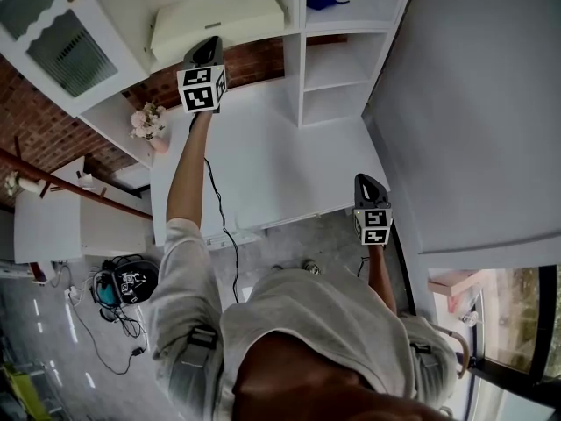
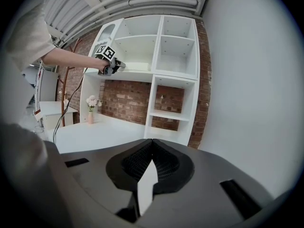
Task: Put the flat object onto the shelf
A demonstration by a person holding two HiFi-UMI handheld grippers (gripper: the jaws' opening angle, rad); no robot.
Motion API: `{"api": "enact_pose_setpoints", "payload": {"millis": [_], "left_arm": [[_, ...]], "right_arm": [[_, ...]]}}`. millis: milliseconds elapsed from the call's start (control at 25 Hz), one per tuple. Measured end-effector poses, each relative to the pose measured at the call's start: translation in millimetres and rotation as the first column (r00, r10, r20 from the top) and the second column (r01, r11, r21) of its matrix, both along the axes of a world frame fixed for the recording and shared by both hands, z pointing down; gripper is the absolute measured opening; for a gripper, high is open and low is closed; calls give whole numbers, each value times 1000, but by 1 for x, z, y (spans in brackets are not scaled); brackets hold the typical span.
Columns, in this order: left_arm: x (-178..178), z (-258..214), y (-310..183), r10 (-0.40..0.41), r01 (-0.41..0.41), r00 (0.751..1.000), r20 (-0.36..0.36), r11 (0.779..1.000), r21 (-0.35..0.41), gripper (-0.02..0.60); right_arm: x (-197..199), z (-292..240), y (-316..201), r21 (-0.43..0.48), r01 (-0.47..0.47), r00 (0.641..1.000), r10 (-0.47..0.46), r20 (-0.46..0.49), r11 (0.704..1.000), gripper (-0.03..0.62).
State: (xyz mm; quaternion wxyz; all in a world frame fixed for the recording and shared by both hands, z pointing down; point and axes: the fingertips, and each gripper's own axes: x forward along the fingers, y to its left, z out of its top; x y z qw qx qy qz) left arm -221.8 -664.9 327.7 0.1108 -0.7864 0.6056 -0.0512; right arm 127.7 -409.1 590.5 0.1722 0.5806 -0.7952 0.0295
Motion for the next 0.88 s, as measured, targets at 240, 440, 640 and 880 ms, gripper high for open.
{"api": "enact_pose_setpoints", "payload": {"millis": [240,440,640,880], "left_arm": [[2,1,6,6,-6,1000,7,1000,-5,14],[6,1,29,37,-37,999,-5,999,12,15],[8,16,61,64,-64,998,-21,998,12,14],[7,48,103,74,-75,997,-29,997,-11,14]], "right_arm": [[-1,-1,1,9,7,1000,-7,-1,1000,28],[-8,-5,6,13,30,999,-30,16,999,28],[-19,-2,15,4,59,998,-59,22,998,28],[-28,-3,21,5,92,996,-92,16,996,28]]}}
